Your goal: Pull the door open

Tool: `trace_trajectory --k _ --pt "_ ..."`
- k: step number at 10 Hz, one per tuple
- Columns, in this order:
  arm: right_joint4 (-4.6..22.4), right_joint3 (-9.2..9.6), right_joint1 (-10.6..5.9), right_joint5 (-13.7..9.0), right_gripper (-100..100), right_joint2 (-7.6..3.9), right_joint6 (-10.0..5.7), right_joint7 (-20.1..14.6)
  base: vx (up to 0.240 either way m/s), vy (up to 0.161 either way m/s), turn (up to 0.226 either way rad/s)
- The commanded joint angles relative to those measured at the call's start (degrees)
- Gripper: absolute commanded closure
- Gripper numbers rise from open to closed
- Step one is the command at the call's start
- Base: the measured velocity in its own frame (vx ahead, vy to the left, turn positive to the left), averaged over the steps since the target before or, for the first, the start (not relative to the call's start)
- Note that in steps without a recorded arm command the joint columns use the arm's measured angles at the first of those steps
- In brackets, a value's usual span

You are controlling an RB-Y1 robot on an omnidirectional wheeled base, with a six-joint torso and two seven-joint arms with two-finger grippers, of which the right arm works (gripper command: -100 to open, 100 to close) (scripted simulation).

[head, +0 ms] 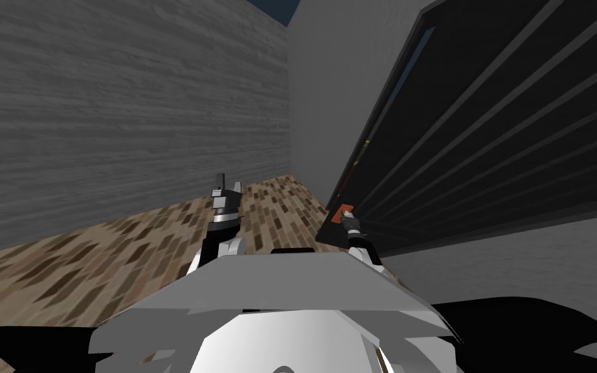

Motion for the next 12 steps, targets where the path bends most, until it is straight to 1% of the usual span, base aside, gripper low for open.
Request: trace_trajectory --k 1,2,6,8,9,10,11,12 --pt "-0.08 0.74 0.13 0.28 100 -0.6 -0.25 -0.72 -0.226 -0.068 0.135" --pt "-0.08 1.29 0.14 0.54 100 -1.3 -0.65 -1.49 -0.202 -0.059 0.172" --pt "-0.05 2.65 0.18 1.2 100 -3.05 -1.64 -3.38 -0.214 -0.038 0.127" --pt "-0.05 3.17 0.19 1.46 100 -3.7 -2.02 -4.09 -0.187 -0.035 0.098" --pt "0.09 3.03 0.22 1.34 100 -3.46 -1.69 -3.77 -0.071 -0.011 0.026" --pt "0.15 3.68 0.44 1.6 100 -4.13 -2.11 -4.51 -0.127 -0.011 0.107" --pt "0.14 3.82 0.48 1.67 100 -4.31 -2.25 -4.7 -0.17 -0.039 0.111" --pt "0.13 4.13 0.56 1.82 100 -4.74 -2.57 -5.13 -0.17 -0.045 0.104"
